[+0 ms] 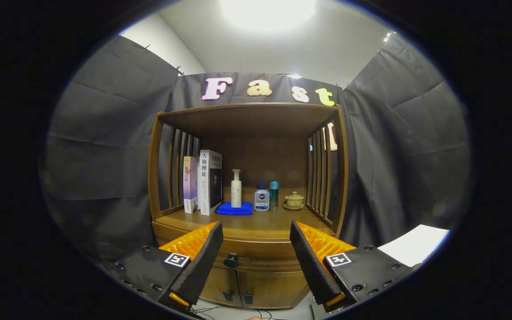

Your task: Pull open the drawer, take out the items inside it, and place them on the countertop above the cabinet.

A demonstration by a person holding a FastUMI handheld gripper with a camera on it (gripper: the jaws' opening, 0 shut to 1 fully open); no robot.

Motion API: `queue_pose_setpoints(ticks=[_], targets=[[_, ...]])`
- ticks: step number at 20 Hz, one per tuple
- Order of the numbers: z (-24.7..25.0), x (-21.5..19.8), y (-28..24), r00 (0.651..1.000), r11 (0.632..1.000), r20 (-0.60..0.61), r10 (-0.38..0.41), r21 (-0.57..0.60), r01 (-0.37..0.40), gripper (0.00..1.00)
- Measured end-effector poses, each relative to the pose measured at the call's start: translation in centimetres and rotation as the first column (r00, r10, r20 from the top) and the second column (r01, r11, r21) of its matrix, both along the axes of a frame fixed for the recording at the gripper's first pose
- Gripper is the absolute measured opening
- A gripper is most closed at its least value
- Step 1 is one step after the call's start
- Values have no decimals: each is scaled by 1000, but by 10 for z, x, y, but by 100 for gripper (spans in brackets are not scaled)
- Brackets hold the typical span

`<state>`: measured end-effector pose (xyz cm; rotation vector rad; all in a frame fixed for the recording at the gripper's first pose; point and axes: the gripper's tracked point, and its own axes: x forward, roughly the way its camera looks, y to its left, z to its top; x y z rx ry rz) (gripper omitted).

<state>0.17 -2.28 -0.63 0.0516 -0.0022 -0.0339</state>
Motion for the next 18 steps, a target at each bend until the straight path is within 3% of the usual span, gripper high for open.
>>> queue_pose_setpoints(ticks=[9,18], targets=[[-23,12,-6,999,1000,-35,-24,-13,24,95],[-72,51,-10,991,999,-126,-47,5,48,96]])
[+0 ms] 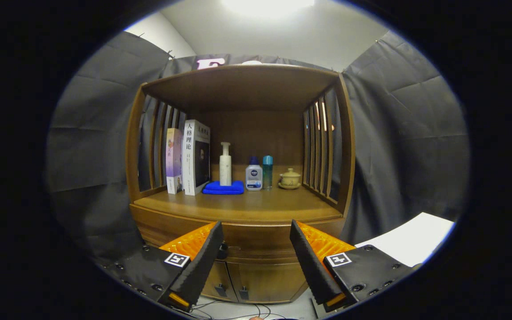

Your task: Pull open the drawer, take out the items inside it, and place them on the countertop above the cabinet.

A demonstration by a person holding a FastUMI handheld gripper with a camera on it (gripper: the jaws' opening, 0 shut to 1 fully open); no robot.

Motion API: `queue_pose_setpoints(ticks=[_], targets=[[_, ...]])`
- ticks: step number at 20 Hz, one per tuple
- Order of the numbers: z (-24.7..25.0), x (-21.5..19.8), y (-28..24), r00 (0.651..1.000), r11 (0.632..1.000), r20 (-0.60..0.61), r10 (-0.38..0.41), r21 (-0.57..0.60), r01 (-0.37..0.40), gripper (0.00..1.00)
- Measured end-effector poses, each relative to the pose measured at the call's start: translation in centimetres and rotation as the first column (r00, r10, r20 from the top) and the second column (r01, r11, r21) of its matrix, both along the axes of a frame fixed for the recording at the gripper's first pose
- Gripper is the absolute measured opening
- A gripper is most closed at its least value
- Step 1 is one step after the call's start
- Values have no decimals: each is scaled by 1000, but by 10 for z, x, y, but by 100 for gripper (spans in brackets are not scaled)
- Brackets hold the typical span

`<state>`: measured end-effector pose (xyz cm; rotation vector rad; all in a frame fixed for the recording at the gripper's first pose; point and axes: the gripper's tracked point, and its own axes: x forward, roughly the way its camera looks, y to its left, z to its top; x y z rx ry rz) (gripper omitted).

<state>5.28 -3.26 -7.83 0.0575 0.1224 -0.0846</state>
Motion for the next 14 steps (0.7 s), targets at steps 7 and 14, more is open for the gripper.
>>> queue_pose_setpoints(ticks=[7,14], targets=[[-36,28,25,996,997,-65,59,50,-55,96],[-73,64,45,992,997,-111,58,65,-51,96]])
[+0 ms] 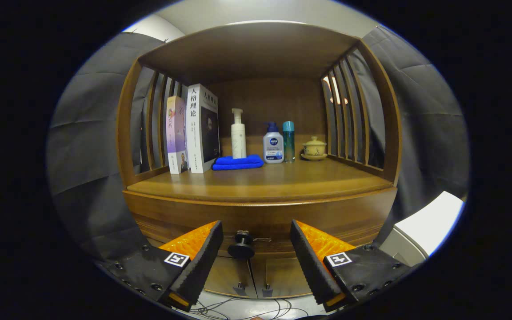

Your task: Pull open the drawer, take out the items inside it, and place them on the countertop above the cabinet.

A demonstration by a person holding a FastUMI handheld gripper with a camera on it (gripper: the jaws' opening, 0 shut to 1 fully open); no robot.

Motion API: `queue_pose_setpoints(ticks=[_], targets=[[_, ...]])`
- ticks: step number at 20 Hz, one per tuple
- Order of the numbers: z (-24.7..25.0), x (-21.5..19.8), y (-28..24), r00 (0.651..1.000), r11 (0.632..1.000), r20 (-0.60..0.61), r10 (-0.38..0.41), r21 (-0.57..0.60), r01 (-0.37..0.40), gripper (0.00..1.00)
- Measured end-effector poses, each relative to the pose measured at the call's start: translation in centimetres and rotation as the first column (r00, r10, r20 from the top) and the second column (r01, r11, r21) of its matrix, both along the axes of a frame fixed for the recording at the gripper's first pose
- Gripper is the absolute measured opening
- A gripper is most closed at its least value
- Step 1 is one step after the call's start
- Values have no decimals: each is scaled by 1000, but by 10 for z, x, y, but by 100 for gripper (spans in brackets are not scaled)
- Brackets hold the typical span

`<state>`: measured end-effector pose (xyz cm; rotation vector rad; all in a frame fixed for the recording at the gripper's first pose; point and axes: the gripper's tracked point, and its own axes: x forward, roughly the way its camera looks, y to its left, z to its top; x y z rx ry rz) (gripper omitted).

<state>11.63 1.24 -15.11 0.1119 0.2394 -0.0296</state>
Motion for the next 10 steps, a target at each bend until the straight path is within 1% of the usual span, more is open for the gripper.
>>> queue_pose_setpoints(ticks=[2,6,10], targets=[[-10,8,0,1000,1000,-6,-15,11,15,96],[-35,18,10,999,999,-45,0,37,2,96],[-51,25,13,998,1000,-57,-8,-7,8,96]])
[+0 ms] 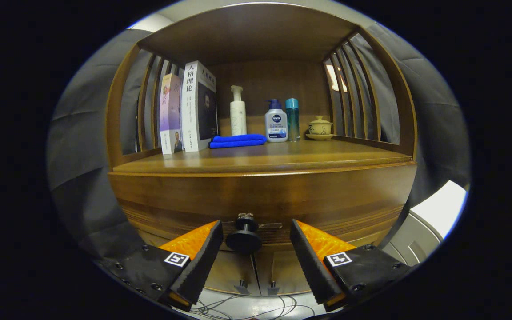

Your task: Pull open the drawer, take out the items inside it, and place them on the countertop above the cabinet.

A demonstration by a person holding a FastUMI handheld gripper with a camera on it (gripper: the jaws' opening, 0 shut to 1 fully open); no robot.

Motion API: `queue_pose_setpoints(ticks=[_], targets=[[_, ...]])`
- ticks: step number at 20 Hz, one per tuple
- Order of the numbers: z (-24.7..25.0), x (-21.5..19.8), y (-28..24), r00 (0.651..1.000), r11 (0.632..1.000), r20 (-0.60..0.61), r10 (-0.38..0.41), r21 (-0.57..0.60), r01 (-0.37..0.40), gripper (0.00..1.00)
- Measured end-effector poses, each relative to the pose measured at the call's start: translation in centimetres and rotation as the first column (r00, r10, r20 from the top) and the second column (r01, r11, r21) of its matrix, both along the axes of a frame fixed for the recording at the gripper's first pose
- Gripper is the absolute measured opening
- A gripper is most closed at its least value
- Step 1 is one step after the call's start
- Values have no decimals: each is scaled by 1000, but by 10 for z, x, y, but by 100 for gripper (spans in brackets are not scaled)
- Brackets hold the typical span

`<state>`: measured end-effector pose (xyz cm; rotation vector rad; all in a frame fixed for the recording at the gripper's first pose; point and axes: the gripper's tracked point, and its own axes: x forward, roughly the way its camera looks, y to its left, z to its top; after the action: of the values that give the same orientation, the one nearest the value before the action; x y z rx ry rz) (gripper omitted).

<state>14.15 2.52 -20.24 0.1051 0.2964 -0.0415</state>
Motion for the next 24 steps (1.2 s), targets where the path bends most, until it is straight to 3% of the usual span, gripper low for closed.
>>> queue_pose_setpoints(ticks=[5,8,9,14,19,24], targets=[[-14,12,1,1000,999,-26,0,37,1,95],[-13,10,4,1000,1000,-19,3,26,-2,81],[-12,12,13,999,999,-3,36,41,-36,77],[-14,16,14,1000,999,-15,24,39,-24,48],[-15,17,15,998,996,-30,64,60,-62,20],[-15,9,15,998,998,-39,51,48,-49,19]])
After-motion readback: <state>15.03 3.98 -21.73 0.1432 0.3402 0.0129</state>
